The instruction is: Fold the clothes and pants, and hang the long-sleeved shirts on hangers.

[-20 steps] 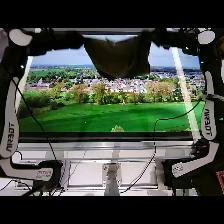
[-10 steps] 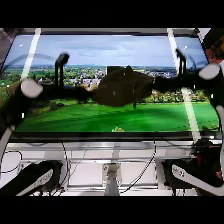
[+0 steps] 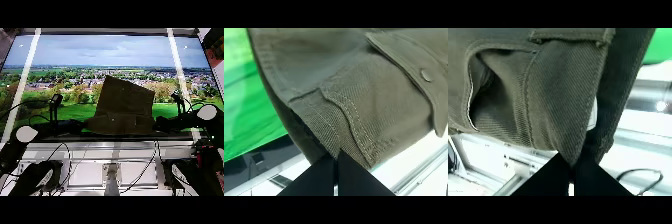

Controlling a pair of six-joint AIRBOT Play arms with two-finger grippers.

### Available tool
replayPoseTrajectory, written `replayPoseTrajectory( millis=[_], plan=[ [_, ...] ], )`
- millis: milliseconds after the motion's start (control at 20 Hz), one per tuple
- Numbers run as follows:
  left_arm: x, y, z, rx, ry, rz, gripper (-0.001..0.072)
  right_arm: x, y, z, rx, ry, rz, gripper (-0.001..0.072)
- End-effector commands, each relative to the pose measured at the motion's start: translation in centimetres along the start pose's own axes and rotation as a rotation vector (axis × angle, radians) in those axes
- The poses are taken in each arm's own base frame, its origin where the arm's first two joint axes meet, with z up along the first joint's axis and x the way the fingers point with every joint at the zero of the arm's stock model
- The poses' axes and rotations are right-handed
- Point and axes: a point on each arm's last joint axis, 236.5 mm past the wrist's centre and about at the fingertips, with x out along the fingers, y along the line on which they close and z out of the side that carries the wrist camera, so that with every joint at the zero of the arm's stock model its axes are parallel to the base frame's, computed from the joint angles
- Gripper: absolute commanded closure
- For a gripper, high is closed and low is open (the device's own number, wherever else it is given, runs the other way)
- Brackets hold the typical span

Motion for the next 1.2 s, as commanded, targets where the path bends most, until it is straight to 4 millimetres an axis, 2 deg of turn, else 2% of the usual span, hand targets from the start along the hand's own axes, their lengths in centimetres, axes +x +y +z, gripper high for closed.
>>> replayPoseTrajectory(
  millis=[0, 100, 200, 300, 400, 550, 650, 850, 900, 950, 1000, 1050, 1150],
  plan=[
    [0.3, 0.4, 1.3, -0.037, -0.064, 0.007, 0.0698, -0.3, 0.6, -0.1, 0.04, -0.048, 0.024, 0.0688],
    [0.6, 0.3, 4.9, -0.04, -0.145, 0.015, 0.0699, -0.6, 1.5, 3.4, 0.057, -0.173, 0.07, 0.0689],
    [1.4, -0.8, 9.0, 0.022, -0.196, 0.014, 0.0698, -1.4, 2.4, 7.7, 0.088, -0.316, 0.114, 0.0689],
    [2.9, -2.3, 13.4, 0.085, -0.227, 0.006, 0.0698, -2.5, 2.8, 12.0, 0.117, -0.446, 0.141, 0.0688],
    [5.3, -2.6, 17.4, 0.101, -0.242, 0.009, 0.0697, -3.5, 2.8, 16.3, 0.15, -0.557, 0.157, 0.0689],
    [9.2, -0.5, 23.1, 0.105, -0.316, 0.059, 0.0697, -2.7, 1.0, 21.2, 0.206, -0.64, 0.133, 0.0689],
    [11.5, 1.5, 26.0, 0.089, -0.375, 0.102, 0.0697, -1.9, -0.7, 24.1, 0.257, -0.701, 0.117, 0.0689],
    [16.7, 6.1, 27.3, -0.001, -0.424, 0.166, 0.0678, 0.3, -3.7, 27.2, 0.325, -0.76, 0.075, 0.0683],
    [17.3, 6.7, 27.2, -0.019, -0.428, 0.174, 0.0497, 0.3, -4.2, 27.7, 0.333, -0.782, 0.069, 0.064],
    [17.4, 6.9, 27.1, -0.02, -0.427, 0.178, 0.0187, -0.3, -4.5, 28.3, 0.336, -0.819, 0.065, 0.0529],
    [17.3, 6.8, 27.2, -0.019, -0.43, 0.177, 0.0007, -1.0, -4.6, 28.8, 0.336, -0.853, 0.064, 0.0364],
    [16.8, 6.5, 27.5, -0.015, -0.439, 0.173, 0.0007, -1.6, -4.6, 29.1, 0.331, -0.874, 0.063, 0.0258],
    [14.9, 5.3, 28.8, 0.001, -0.479, 0.161, 0.0007, -2.4, -5.0, 29.3, 0.315, -0.886, 0.048, 0.025]
  ],
)
